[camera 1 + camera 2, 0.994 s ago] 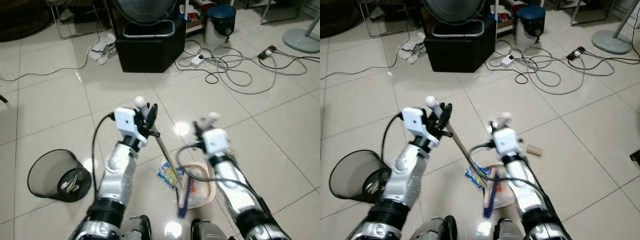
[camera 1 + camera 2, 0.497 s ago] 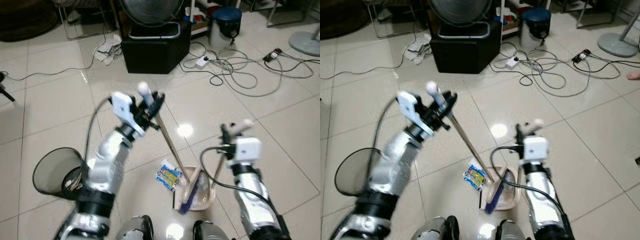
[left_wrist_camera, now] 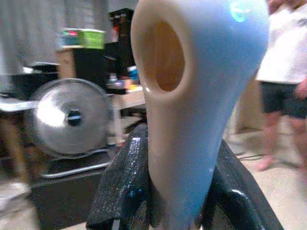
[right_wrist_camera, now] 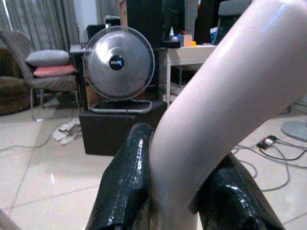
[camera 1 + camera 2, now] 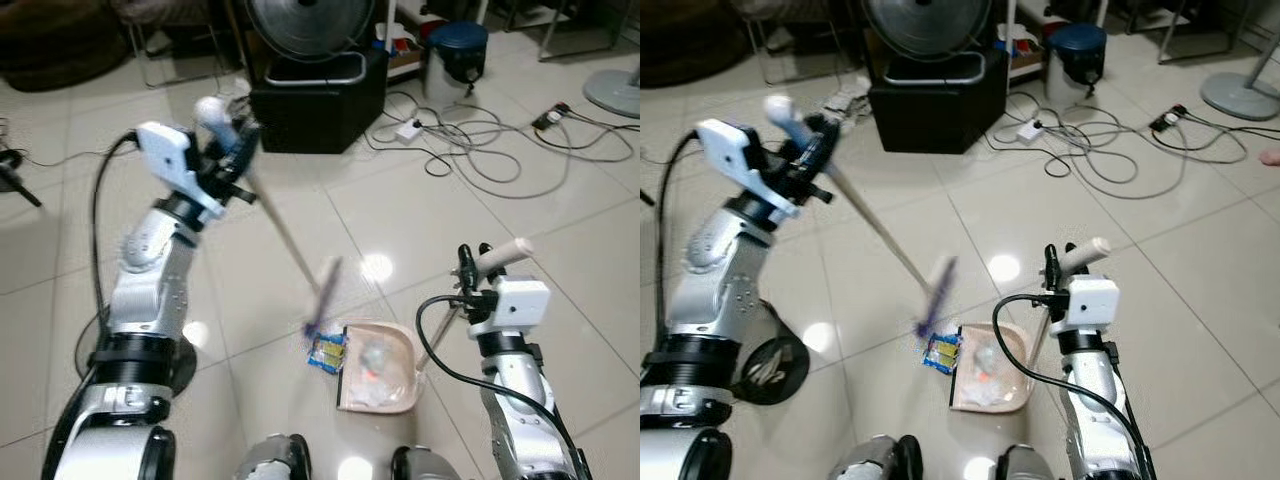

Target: Sweep floor

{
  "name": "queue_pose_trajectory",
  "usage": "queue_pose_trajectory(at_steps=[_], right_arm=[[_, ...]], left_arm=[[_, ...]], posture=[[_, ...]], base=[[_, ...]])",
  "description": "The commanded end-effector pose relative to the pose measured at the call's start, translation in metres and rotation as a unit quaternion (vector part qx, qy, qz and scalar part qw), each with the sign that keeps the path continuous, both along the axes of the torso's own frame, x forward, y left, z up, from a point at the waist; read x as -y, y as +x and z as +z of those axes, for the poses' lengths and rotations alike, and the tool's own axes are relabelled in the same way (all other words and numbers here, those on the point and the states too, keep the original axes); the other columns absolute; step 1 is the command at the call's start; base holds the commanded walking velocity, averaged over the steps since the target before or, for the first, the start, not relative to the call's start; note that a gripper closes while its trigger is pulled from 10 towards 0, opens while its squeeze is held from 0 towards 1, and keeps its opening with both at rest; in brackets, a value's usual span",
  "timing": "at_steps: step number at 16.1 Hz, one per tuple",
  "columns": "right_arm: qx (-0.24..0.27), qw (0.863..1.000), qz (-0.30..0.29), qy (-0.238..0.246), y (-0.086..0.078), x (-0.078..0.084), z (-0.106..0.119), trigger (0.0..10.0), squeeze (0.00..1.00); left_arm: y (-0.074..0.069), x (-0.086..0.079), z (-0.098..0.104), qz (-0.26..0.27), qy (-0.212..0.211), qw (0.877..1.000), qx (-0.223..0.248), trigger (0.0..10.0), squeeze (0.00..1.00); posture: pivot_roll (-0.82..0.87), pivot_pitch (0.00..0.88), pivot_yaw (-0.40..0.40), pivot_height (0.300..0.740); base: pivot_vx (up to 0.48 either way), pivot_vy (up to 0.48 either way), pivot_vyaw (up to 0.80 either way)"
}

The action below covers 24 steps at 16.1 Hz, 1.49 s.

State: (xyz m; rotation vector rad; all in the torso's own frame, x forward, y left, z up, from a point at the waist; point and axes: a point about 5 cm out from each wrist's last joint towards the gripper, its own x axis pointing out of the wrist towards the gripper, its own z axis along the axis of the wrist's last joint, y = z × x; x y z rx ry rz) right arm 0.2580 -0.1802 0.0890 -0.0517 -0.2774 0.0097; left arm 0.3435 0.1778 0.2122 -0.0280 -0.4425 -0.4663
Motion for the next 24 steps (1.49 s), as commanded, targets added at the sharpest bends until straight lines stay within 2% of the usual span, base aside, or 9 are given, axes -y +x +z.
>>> queue_pose_trajectory(at_steps=[1, 5, 7, 9, 11, 14, 16, 18, 24], right_arm=[[0.04, 0.999, 0.0, 0.017, -0.002, -0.001, 0.021, 10.0, 0.0], [0.077, 0.996, 0.0, 0.035, -0.007, -0.002, 0.049, 10.0, 0.0], [0.087, 0.995, -0.001, 0.048, -0.011, -0.004, 0.057, 10.0, 0.0], [0.092, 0.994, -0.001, 0.064, -0.014, -0.004, 0.066, 10.0, 0.0], [0.092, 0.993, -0.005, 0.077, -0.013, -0.003, 0.073, 10.0, 0.0], [0.102, 0.991, -0.009, 0.091, -0.009, -0.002, 0.09, 10.0, 0.0], [0.108, 0.99, -0.003, 0.095, 0.003, -0.005, 0.116, 10.0, 0.0], [0.11, 0.991, 0.009, 0.069, 0.014, -0.012, 0.134, 10.0, 0.0], [0.107, 0.988, 0.011, 0.113, 0.037, -0.015, 0.161, 10.0, 0.0]], left_arm=[[0.001, -0.014, -0.002, 0.039, 0.016, 0.999, -0.004, 10.0, 0.0], [-0.005, -0.022, -0.027, 0.066, 0.045, 0.996, -0.039, 10.0, 0.0], [-0.011, -0.018, -0.04, 0.06, 0.045, 0.996, -0.051, 10.0, 0.0], [-0.019, -0.003, -0.057, 0.044, 0.032, 0.996, -0.064, 10.0, 0.0], [-0.022, 0.004, -0.066, 0.048, 0.032, 0.995, -0.077, 10.0, 0.0], [-0.029, 0.0, -0.081, 0.069, 0.055, 0.991, -0.103, 10.0, 0.0], [-0.04, -0.012, -0.095, 0.12, 0.079, 0.98, -0.139, 10.0, 0.0], [-0.05, -0.016, -0.1, 0.138, 0.087, 0.976, -0.142, 10.0, 0.0], [-0.059, 0.002, -0.091, 0.144, 0.063, 0.978, -0.135, 10.0, 0.0]], posture=[[-0.02, 0.075, 0.115, 0.74], [-0.03, 0.067, 0.117, 0.74], [-0.04, 0.064, 0.118, 0.74], [-0.04, 0.06, 0.122, 0.74], [-0.04, 0.055, 0.126, 0.74], [-0.04, 0.049, 0.128, 0.74], [-0.05, 0.046, 0.125, 0.74], [-0.05, 0.037, 0.118, 0.74], [-0.04, 0.021, 0.093, 0.74]], base=[[0.0, 0.0, 0.0], [0.0, 0.0, 0.0], [0.0, 0.0, 0.0], [0.0, 0.0, 0.0], [0.0, 0.0, 0.0], [0.0, 0.0, 0.0], [0.0, 0.0, 0.0], [0.0, 0.0, 0.0], [0.0, 0.0, 0.8]])
